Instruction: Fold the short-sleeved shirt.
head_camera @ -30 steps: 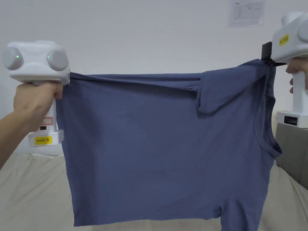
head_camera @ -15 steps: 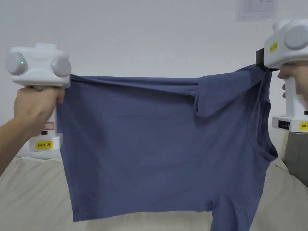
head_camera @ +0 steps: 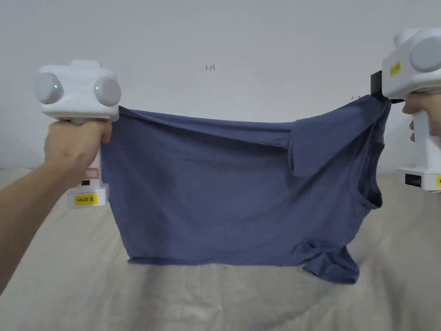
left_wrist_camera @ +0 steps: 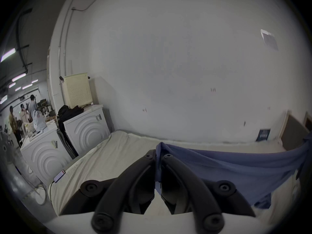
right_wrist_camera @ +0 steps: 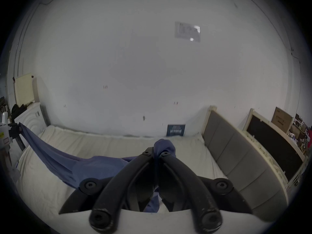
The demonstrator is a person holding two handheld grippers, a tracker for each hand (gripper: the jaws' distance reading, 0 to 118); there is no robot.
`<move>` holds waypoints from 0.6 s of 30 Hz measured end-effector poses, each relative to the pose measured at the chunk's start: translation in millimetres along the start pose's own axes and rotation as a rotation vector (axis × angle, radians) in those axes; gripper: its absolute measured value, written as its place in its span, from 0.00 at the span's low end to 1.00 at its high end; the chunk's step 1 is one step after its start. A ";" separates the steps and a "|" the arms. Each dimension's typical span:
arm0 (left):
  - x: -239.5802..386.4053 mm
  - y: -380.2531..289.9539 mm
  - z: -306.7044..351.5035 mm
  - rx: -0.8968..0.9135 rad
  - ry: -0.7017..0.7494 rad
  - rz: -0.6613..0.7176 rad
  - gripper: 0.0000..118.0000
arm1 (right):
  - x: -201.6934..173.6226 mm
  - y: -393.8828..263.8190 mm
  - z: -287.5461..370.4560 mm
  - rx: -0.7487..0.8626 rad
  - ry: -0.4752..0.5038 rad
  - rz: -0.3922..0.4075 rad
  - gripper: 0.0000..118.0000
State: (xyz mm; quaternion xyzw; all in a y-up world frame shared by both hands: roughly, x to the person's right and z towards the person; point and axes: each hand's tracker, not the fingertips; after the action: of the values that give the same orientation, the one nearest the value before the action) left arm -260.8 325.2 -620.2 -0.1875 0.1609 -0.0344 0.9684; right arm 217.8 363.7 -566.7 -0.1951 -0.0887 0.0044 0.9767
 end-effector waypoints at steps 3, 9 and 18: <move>12.4 -36.1 -14.2 -0.054 0.003 -0.038 0.03 | -3.4 -38.4 -16.8 -0.065 0.022 0.030 0.02; 18.4 -121.1 -22.2 -0.191 -0.042 -0.045 0.03 | -2.1 -122.7 -25.5 -0.176 0.052 -0.008 0.02; -22.1 -223.9 28.2 -0.299 -0.076 -0.093 0.03 | 34.1 -238.5 32.6 -0.308 0.070 -0.083 0.02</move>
State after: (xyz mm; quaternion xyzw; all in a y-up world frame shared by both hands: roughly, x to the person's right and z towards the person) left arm -274.0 130.3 -505.1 -0.3379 0.1187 -0.0475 0.9324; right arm 239.4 157.2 -440.1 -0.3387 -0.0623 -0.0563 0.9371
